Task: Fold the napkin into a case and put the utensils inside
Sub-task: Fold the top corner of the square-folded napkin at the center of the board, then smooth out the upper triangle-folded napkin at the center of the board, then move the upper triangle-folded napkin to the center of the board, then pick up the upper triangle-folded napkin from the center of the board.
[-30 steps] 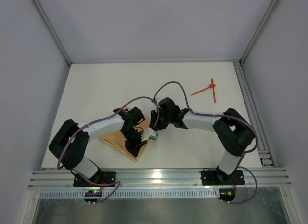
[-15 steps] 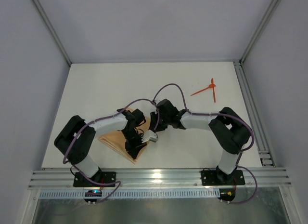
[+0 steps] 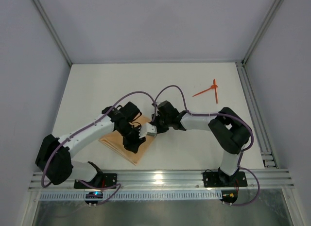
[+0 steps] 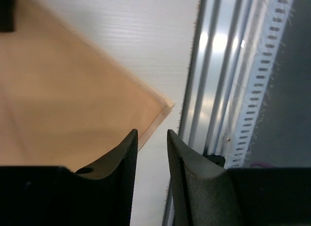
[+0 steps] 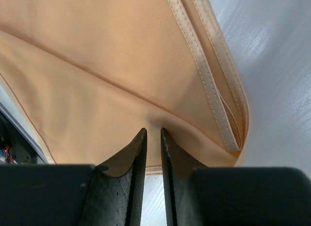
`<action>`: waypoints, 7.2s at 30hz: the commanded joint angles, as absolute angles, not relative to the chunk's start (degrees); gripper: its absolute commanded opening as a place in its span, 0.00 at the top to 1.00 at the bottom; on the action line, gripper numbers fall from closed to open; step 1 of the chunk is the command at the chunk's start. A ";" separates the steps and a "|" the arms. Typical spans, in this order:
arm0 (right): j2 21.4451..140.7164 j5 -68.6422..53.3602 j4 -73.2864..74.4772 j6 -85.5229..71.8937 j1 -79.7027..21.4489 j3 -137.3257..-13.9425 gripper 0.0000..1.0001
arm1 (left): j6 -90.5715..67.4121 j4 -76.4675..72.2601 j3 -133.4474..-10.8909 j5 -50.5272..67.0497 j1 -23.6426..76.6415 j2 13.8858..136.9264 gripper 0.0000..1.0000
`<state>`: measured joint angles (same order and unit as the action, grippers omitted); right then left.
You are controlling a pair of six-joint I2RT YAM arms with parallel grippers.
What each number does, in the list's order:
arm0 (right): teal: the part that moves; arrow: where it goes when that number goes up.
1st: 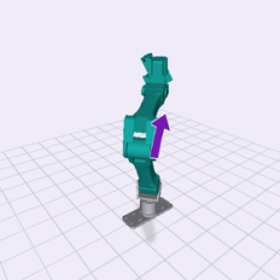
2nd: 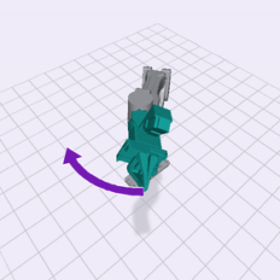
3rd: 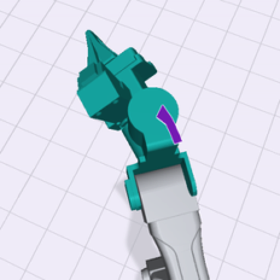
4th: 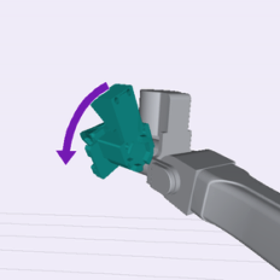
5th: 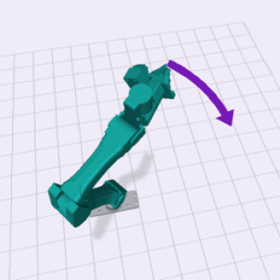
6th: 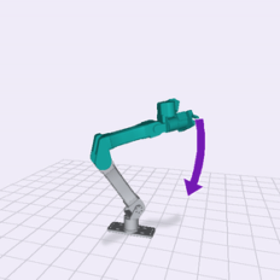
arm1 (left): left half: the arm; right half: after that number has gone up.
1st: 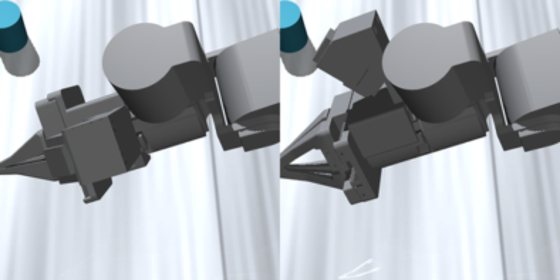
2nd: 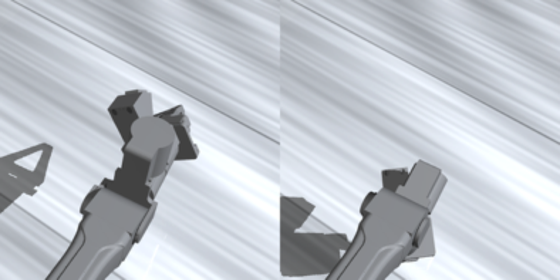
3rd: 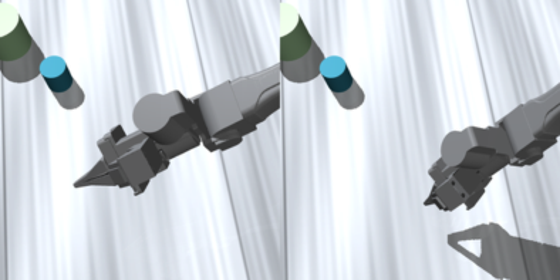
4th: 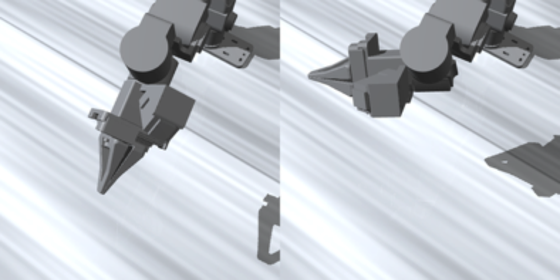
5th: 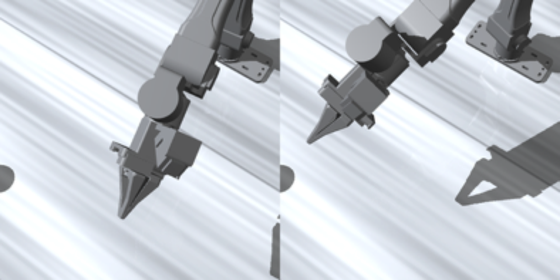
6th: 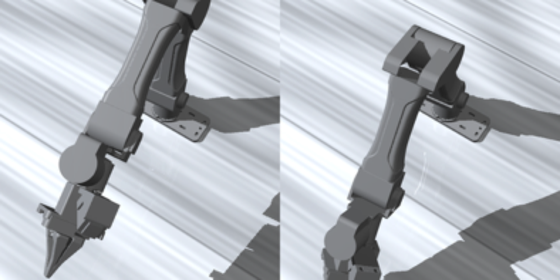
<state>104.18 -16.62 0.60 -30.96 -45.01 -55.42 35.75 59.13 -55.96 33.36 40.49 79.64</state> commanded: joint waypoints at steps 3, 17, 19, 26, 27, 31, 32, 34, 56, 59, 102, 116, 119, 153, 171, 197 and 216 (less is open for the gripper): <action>103.01 -15.12 0.00 -29.71 -45.53 -55.72 0.78 | 27.69 55.47 -56.78 20.41 25.11 74.80 0.73; 101.87 -15.56 -3.69 -27.69 -46.67 -54.76 0.78 | 26.81 40.17 -42.47 0.62 12.66 76.02 0.86; 101.95 -15.56 -3.78 -27.51 -46.84 -54.58 0.78 | 27.16 37.89 -40.96 -1.58 12.66 76.46 0.86; 100.29 -13.80 -4.13 -25.14 -48.69 -54.05 0.78 | 26.54 35.68 -37.71 -2.64 12.66 76.20 0.87; 99.33 -13.45 -4.39 -24.44 -49.21 -53.97 0.78 | 26.54 35.68 -37.62 -2.46 12.66 75.42 0.87; 96.60 -11.70 -7.46 -18.04 -55.17 -53.88 0.78 | 26.89 35.16 -36.74 -2.11 12.66 74.36 0.87; 96.16 -11.52 -9.38 -17.06 -56.41 -53.70 0.78 | 26.98 34.81 -36.30 -2.20 12.66 74.44 0.87; 95.89 -12.99 -12.81 -15.22 -59.83 -53.09 0.77 | 27.25 34.37 -35.77 -2.20 12.66 74.44 0.87; 97.38 -2.64 -14.77 7.29 -76.02 -50.18 0.47 | 26.63 34.28 -33.84 -0.70 12.66 71.19 0.87; 97.82 -2.55 -14.33 8.70 -76.55 -51.23 0.47 | 26.63 34.45 -34.10 -0.61 12.66 70.93 0.87; 101.60 -4.04 -4.75 9.49 -80.16 -54.41 0.97 | 27.77 34.36 -35.42 -2.64 12.66 72.42 0.87; 101.86 -7.91 -12.13 6.68 -80.16 -50.27 0.90 | 27.60 34.10 -35.33 -2.64 12.66 72.33 0.87; 102.30 -7.47 -12.57 5.98 -80.16 -50.36 0.80 | 27.69 34.19 -35.24 -2.55 12.74 72.33 0.87; 87.44 -11.78 -21.35 -38.67 -43.51 -33.49 0.31 | 27.42 34.81 -35.51 -1.23 12.66 70.84 0.86; 94.83 -13.27 -22.95 -40.26 -39.91 -34.80 0.79 | 27.95 34.63 -35.16 -0.18 12.66 69.87 0.86; 111.27 -20.57 -7.91 -31.29 -31.73 -61.96 0.93 | 47.01 30.68 -35.43 5.02 33.66 66.53 0.03; 108.73 -18.90 -4.92 -29.09 -31.82 -62.40 0.76 | 47.20 23.29 -26.46 -3.43 44.46 69.09 0.63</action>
